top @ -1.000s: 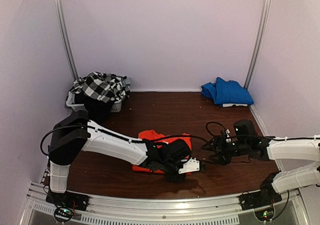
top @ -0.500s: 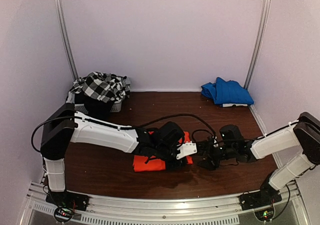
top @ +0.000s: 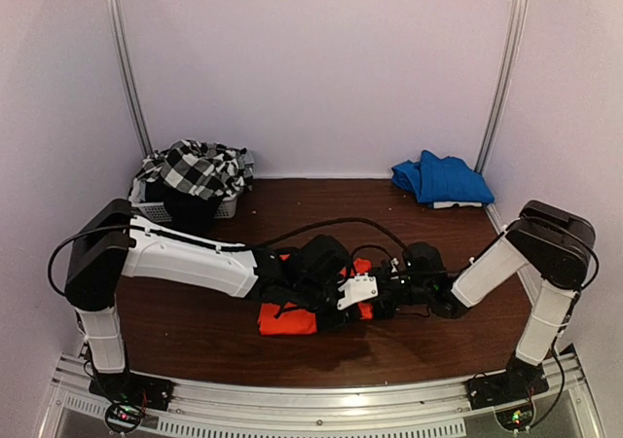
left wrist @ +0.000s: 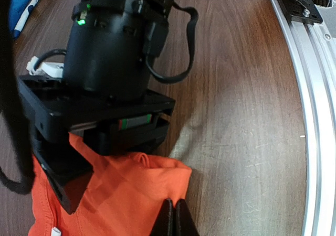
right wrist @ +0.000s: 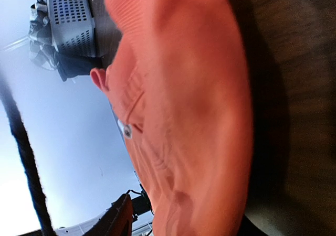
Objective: Fold and stack the mixed laundry pile
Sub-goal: Pass from the left arm to the right, then place the square-folded T-shirt at the corner of the board, then pick up the crumpled shirt from the bin.
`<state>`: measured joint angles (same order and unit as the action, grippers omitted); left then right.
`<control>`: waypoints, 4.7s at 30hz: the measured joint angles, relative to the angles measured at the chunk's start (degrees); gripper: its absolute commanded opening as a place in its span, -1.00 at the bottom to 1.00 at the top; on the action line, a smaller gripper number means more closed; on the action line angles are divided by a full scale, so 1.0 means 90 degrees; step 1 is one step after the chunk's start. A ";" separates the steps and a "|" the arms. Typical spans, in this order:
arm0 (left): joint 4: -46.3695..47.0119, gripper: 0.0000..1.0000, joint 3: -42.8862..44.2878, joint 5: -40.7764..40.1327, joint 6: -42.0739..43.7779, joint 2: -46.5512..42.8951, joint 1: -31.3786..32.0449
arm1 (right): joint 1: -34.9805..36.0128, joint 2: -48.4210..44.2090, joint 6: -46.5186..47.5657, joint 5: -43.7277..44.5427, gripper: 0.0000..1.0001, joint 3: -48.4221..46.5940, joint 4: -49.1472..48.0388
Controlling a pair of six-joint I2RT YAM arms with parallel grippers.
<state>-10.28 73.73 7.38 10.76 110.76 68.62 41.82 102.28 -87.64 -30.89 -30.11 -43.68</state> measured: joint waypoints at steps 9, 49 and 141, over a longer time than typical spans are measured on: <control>0.0049 -1.00 -0.0321 0.0044 0.0000 -0.0301 0.0000 | -0.0083 0.0724 -0.0245 0.0240 -0.20 -0.0226 -0.0789; -0.1010 0.95 -0.1591 -0.0539 -0.2319 -0.2319 -0.1489 | -0.2975 0.3371 0.8709 0.2897 -1.00 -1.1171 1.0727; -0.4335 0.02 0.5542 -0.1413 -0.3417 0.1882 -0.7390 | -0.2975 -0.0092 0.8228 0.1394 1.00 -0.7220 0.8315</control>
<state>-49.30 123.61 -5.34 -19.99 127.70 2.11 15.05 101.45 -13.58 -18.35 -95.09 31.16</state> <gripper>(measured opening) 0.766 0.993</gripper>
